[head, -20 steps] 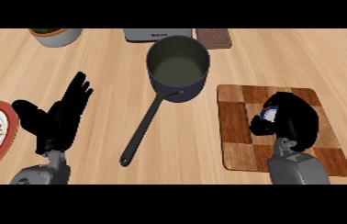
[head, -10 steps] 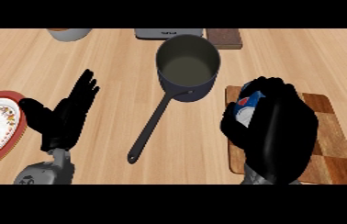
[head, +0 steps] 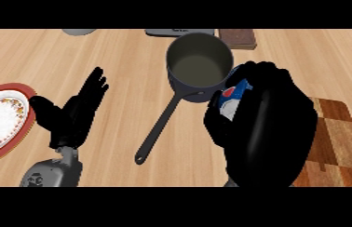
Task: Pick the can from the cutting board and place it in the pot
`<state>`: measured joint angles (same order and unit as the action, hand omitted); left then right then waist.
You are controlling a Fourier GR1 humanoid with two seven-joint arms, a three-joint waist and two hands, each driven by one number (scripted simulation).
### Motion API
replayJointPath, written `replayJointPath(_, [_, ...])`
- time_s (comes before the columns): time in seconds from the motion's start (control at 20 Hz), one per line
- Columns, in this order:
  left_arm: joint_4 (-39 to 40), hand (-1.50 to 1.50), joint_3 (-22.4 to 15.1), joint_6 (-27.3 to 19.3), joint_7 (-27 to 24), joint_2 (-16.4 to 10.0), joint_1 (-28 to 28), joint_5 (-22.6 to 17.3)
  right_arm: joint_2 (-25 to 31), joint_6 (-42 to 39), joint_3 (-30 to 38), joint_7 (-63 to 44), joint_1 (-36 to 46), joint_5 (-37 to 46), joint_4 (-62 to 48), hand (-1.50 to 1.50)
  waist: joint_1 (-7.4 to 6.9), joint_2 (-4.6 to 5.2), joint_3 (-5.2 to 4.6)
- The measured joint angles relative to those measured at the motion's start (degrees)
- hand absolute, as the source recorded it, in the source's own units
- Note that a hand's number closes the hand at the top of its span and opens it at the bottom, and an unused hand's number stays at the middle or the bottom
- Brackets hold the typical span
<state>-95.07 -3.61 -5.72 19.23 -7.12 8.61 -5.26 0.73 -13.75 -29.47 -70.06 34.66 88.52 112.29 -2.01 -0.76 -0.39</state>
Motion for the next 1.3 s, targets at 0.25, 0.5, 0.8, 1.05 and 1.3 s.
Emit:
replayJointPath(0.25, [-0.03,0.0,-0.63,-0.32,0.06,0.74,0.81,0.31,0.01,-0.39,4.41,-0.5,4.54,-2.23,-4.32,1.5,-0.77,0.38,0.1])
replayJointPath(0.5, [0.34,0.0,-1.13,-0.45,-0.61,1.26,0.88,0.78,-0.03,-0.27,8.6,-0.71,8.22,-5.64,-9.89,1.5,-1.14,0.68,0.17])
replayJointPath(0.8, [0.53,0.0,-0.79,0.05,-0.52,1.08,1.68,0.37,-0.04,1.45,11.69,-1.13,11.97,-11.74,-18.74,1.5,-1.77,1.0,0.24])
replayJointPath(1.05, [0.26,0.0,-0.89,-0.1,-0.12,1.06,2.25,0.65,-0.11,6.26,16.67,-1.65,10.61,-17.43,-21.85,-1.5,-2.09,1.21,0.36])
replayJointPath(1.3, [0.83,0.0,-0.83,0.13,0.12,1.11,3.06,0.49,-0.16,12.55,18.51,-1.71,9.92,-21.97,-23.4,-1.5,-2.32,1.33,0.42])
